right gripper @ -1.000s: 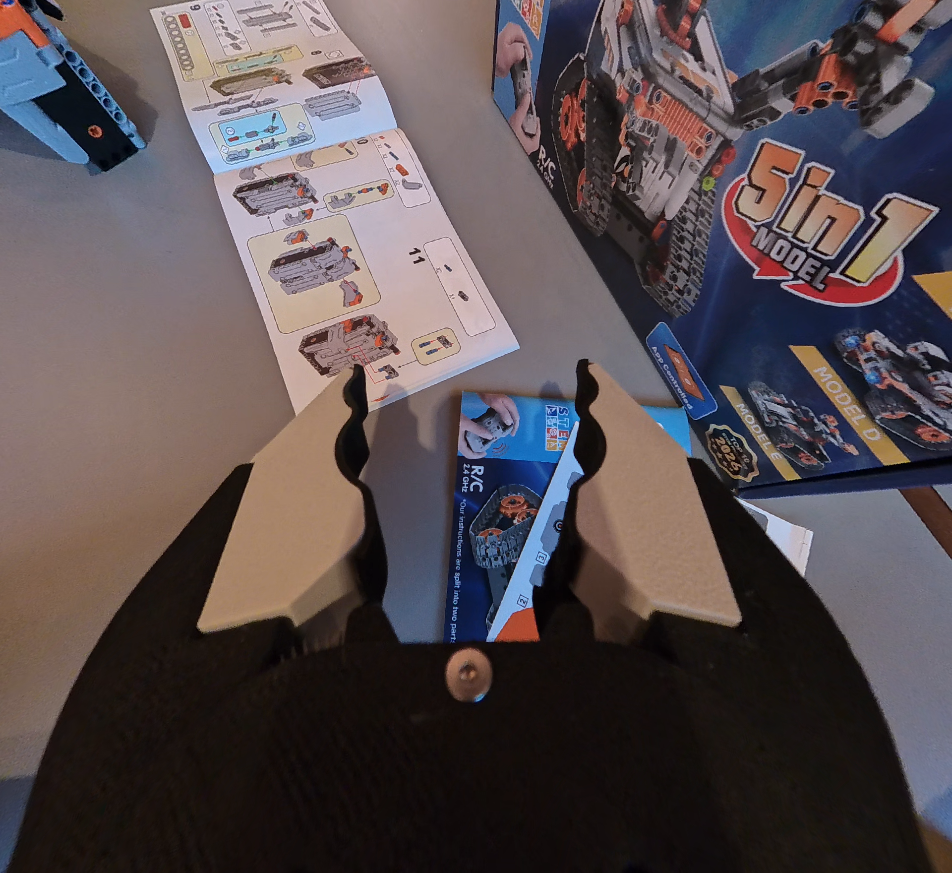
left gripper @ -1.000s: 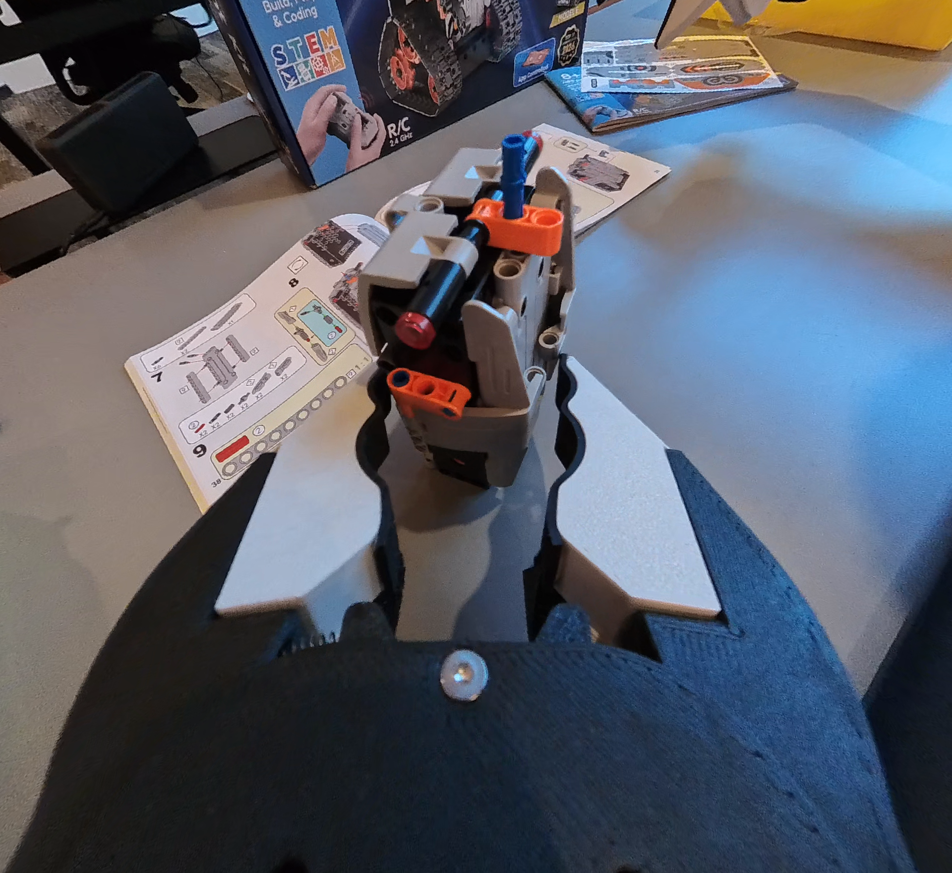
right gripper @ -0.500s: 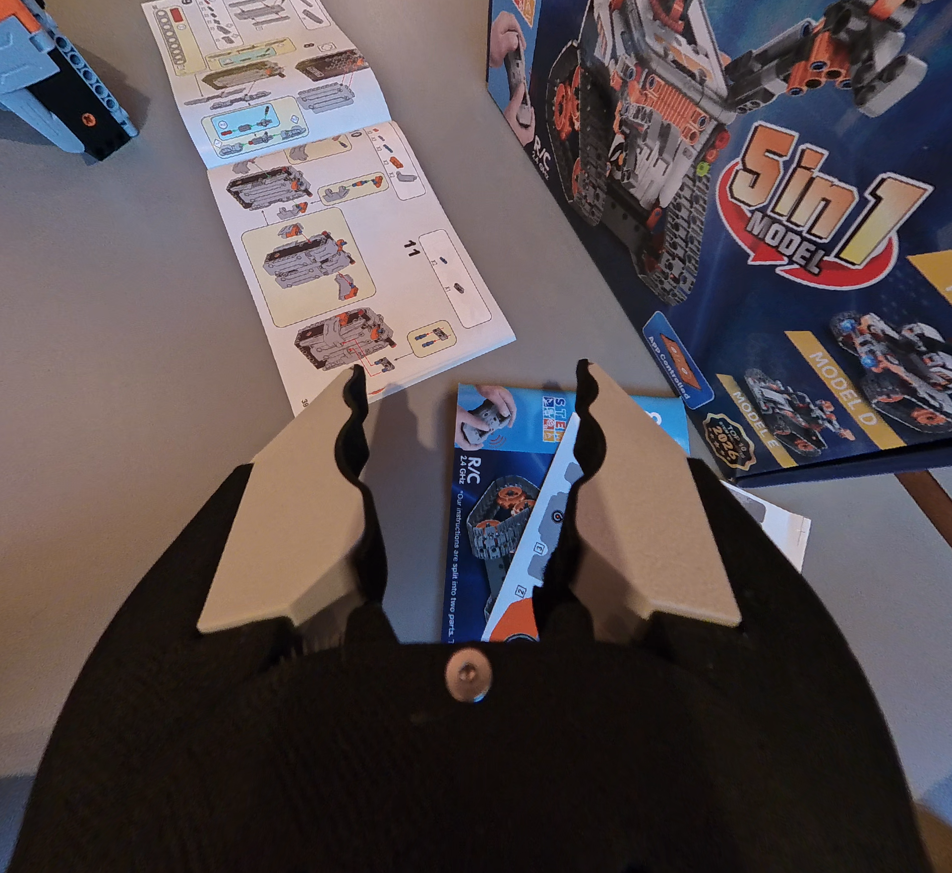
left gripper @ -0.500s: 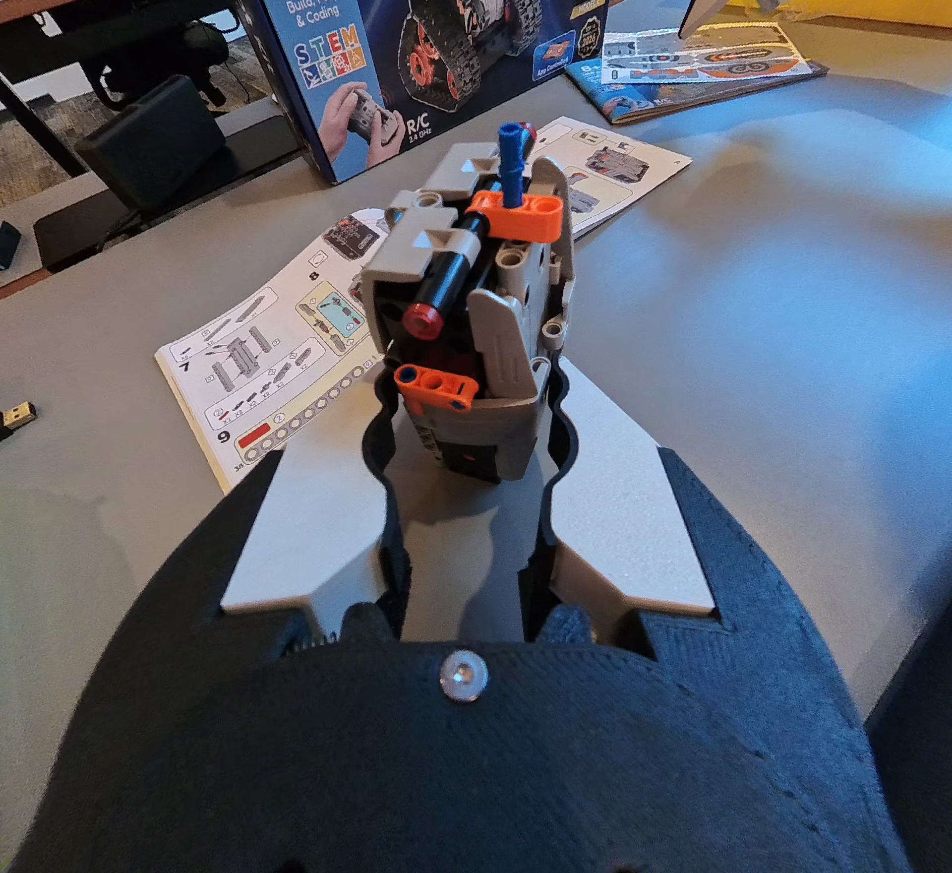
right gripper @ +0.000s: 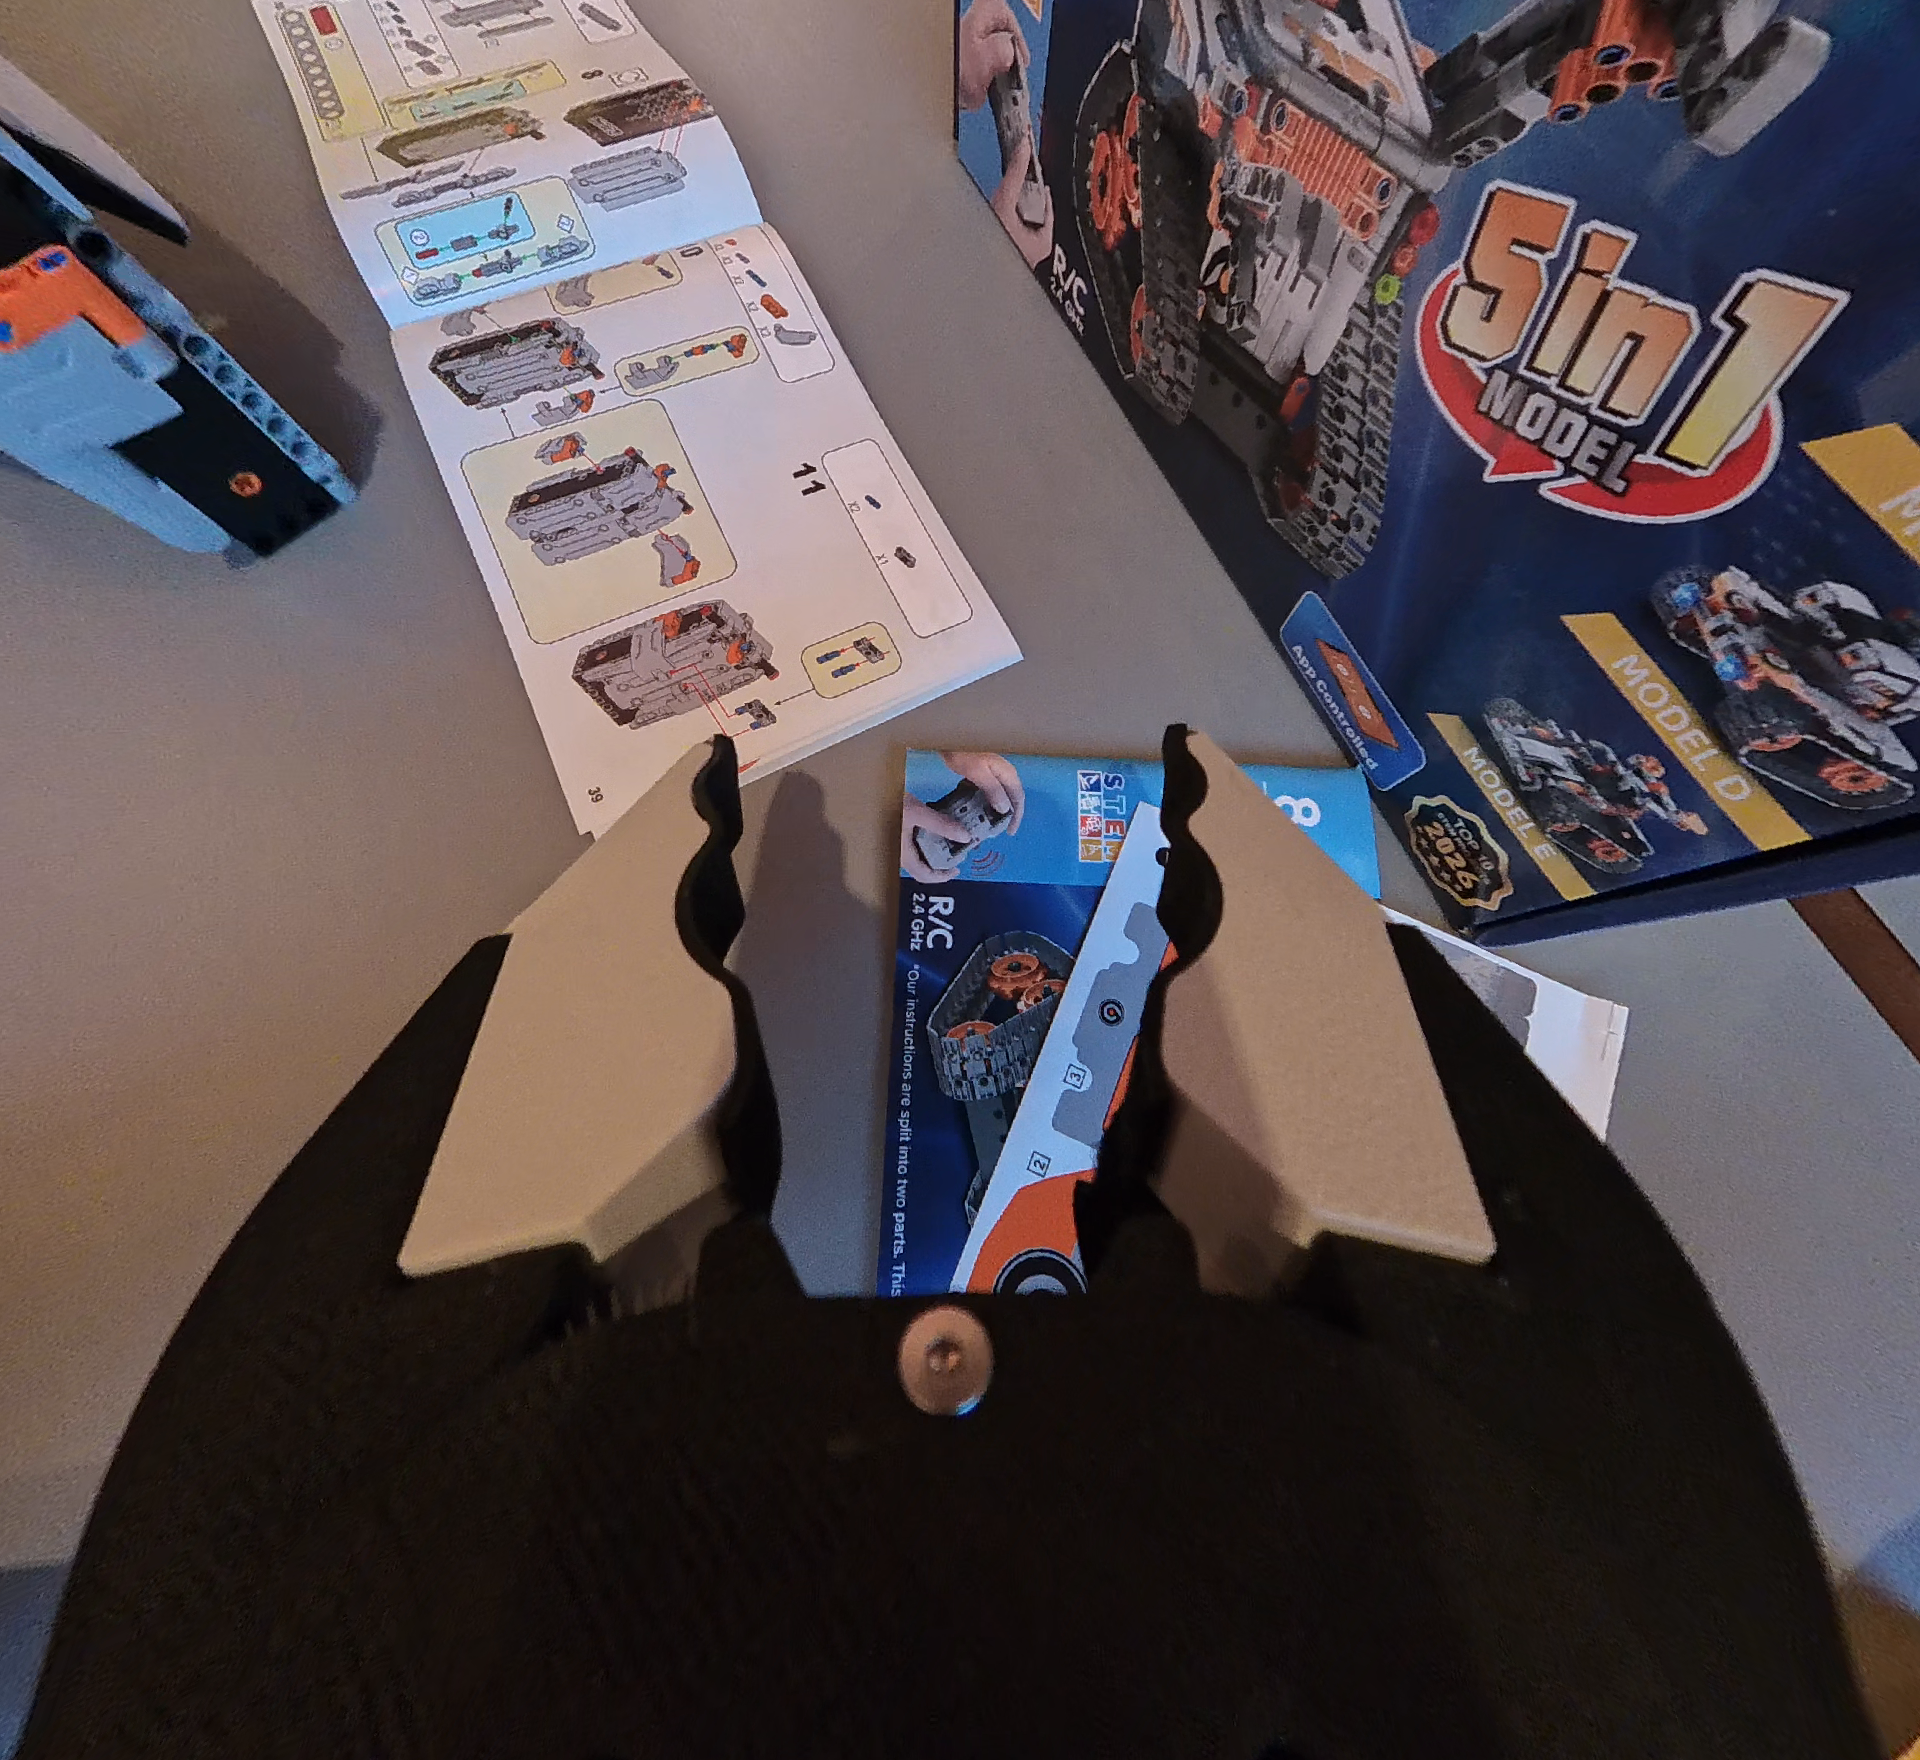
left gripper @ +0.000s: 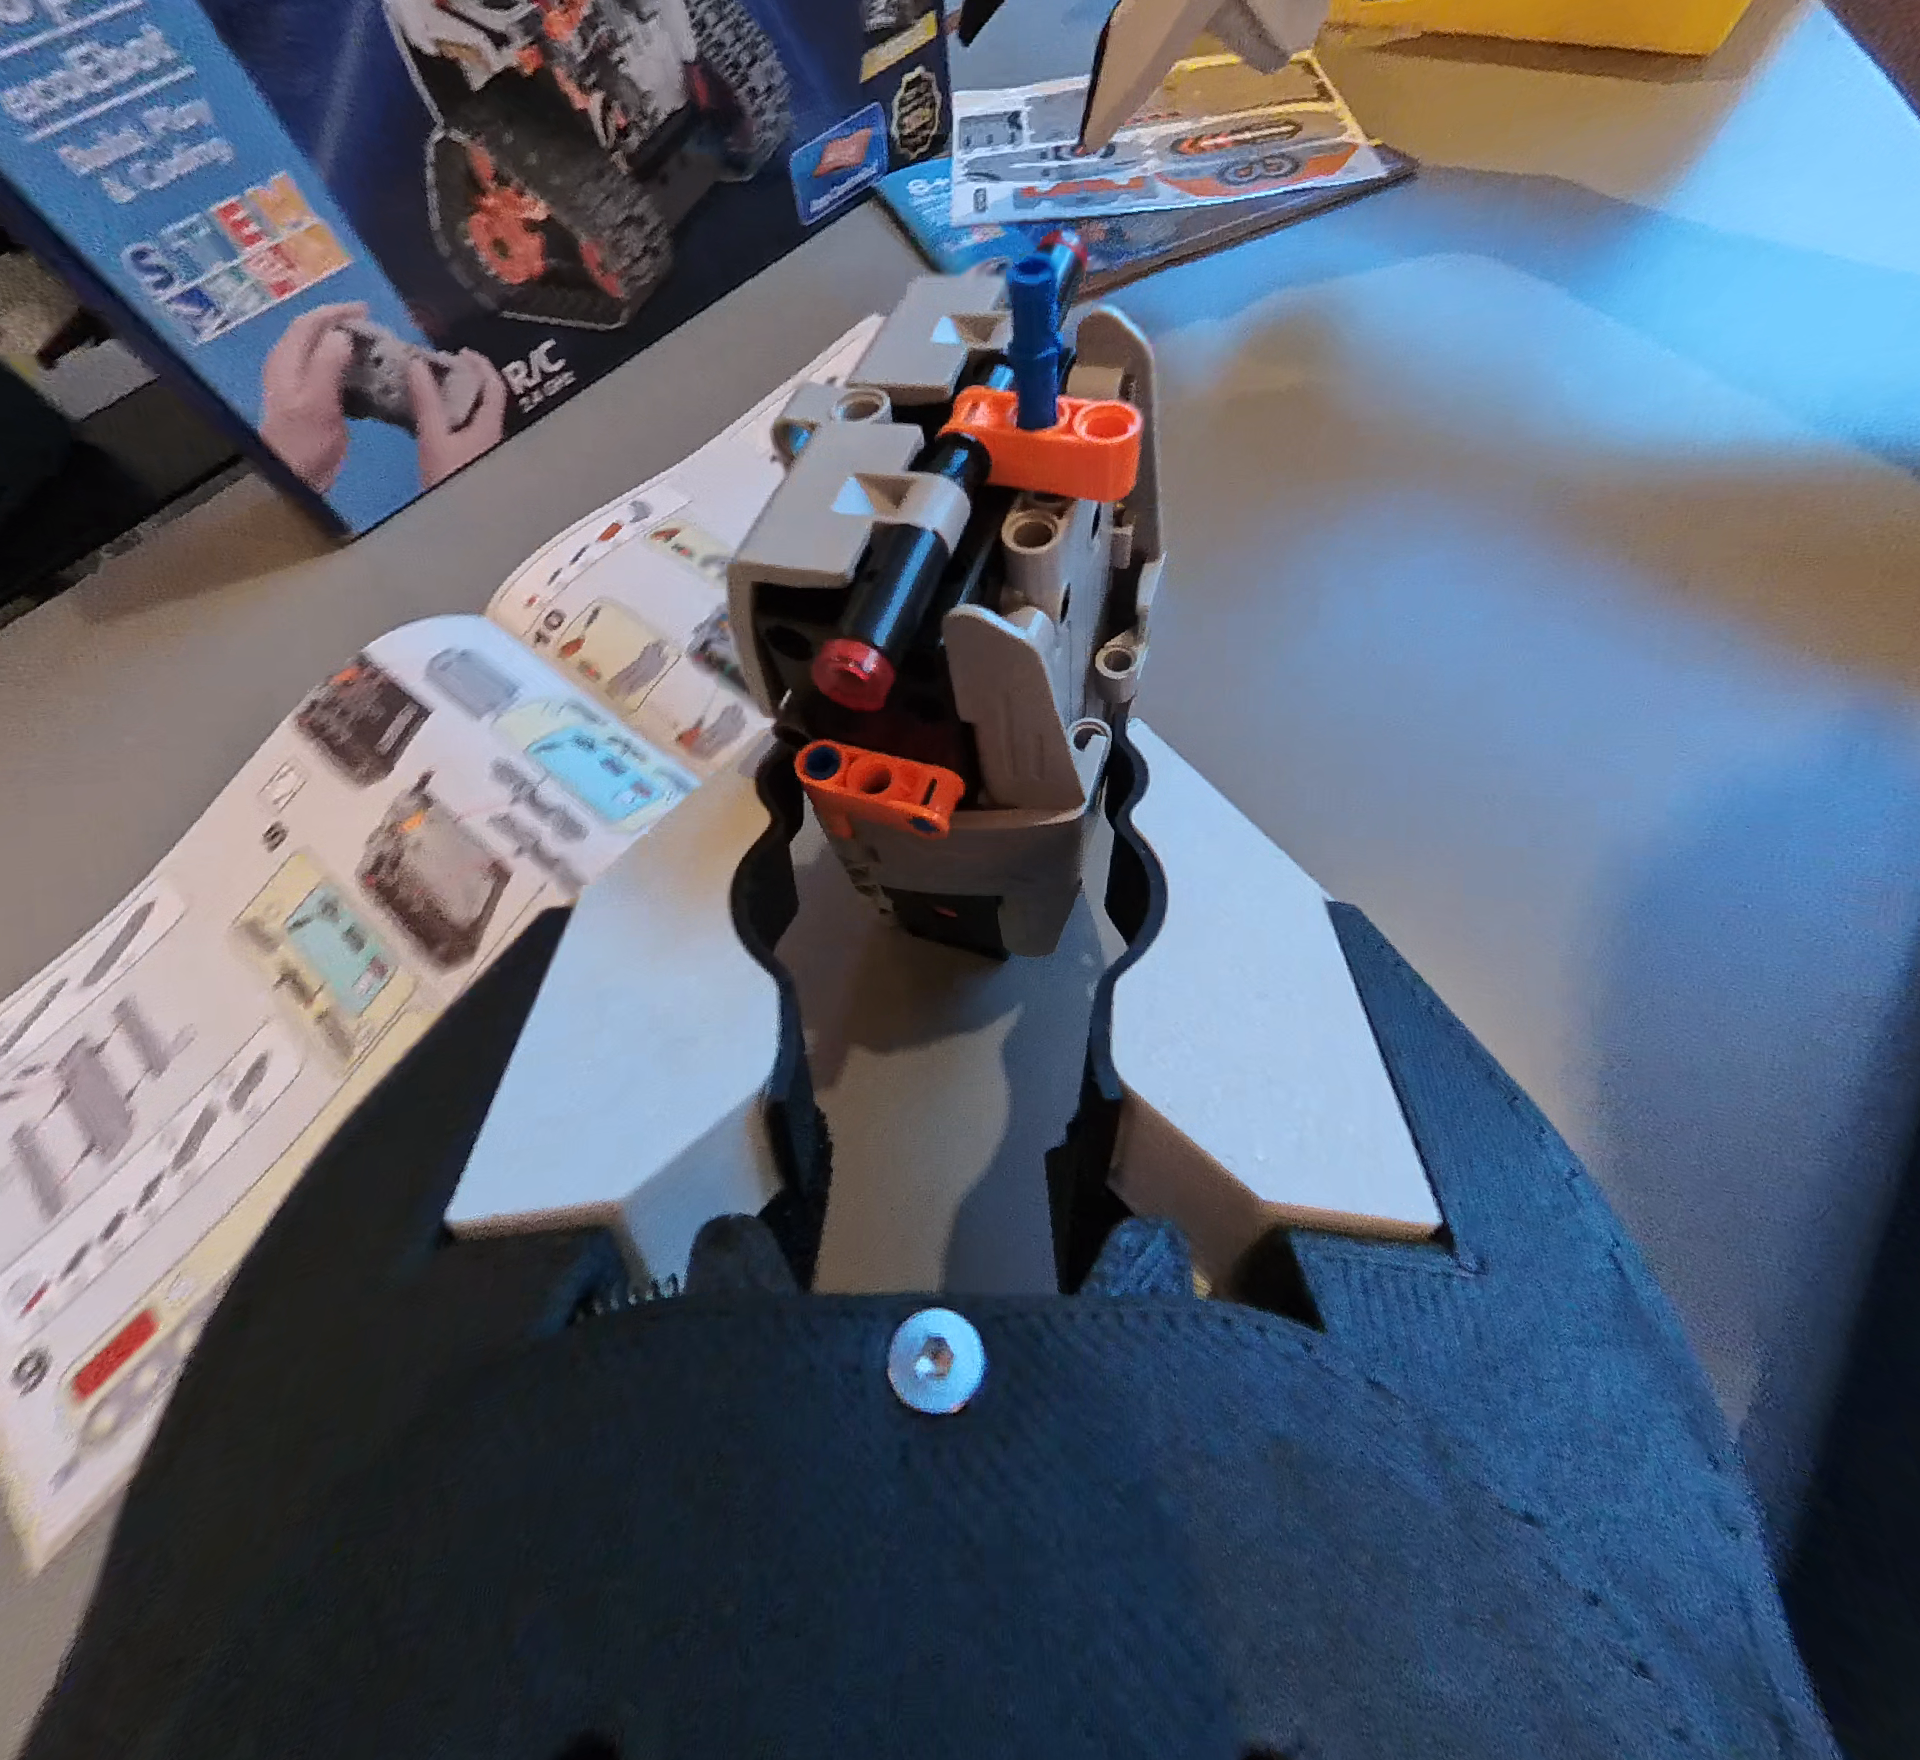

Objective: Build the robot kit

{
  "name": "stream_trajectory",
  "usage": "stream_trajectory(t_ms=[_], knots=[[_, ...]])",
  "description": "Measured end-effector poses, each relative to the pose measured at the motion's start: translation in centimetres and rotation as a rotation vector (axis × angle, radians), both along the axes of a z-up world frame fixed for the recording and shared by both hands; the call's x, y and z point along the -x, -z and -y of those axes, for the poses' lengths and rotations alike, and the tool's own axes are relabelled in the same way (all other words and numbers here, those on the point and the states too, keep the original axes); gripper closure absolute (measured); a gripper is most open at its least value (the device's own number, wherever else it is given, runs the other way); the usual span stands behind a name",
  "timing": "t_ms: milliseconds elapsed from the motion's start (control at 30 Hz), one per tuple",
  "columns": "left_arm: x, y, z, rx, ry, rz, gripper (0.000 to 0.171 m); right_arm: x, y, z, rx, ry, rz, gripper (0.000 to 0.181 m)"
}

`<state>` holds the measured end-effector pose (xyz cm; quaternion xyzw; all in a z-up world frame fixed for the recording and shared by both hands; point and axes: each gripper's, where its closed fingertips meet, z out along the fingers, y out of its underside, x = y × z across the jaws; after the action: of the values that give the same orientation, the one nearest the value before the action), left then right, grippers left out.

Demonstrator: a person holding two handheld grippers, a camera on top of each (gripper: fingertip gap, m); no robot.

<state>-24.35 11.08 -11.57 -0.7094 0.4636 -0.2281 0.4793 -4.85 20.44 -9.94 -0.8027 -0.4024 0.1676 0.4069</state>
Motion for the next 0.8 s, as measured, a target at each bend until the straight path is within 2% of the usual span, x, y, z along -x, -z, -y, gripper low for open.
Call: stream_trajectory(t_ms=[267, 800], knots=[[-3.6, 0.1, 0.3, 0.016, 0.089, 0.01, 0.114, 0.0, 0.1, -0.1, 0.004, -0.002, -0.001, 0.1], [-0.5, 0.2, -0.5, -0.027, 0.052, -0.013, 0.114, 0.1, 0.5, 0.0, 0.02, -0.008, 0.008, 0.1]])
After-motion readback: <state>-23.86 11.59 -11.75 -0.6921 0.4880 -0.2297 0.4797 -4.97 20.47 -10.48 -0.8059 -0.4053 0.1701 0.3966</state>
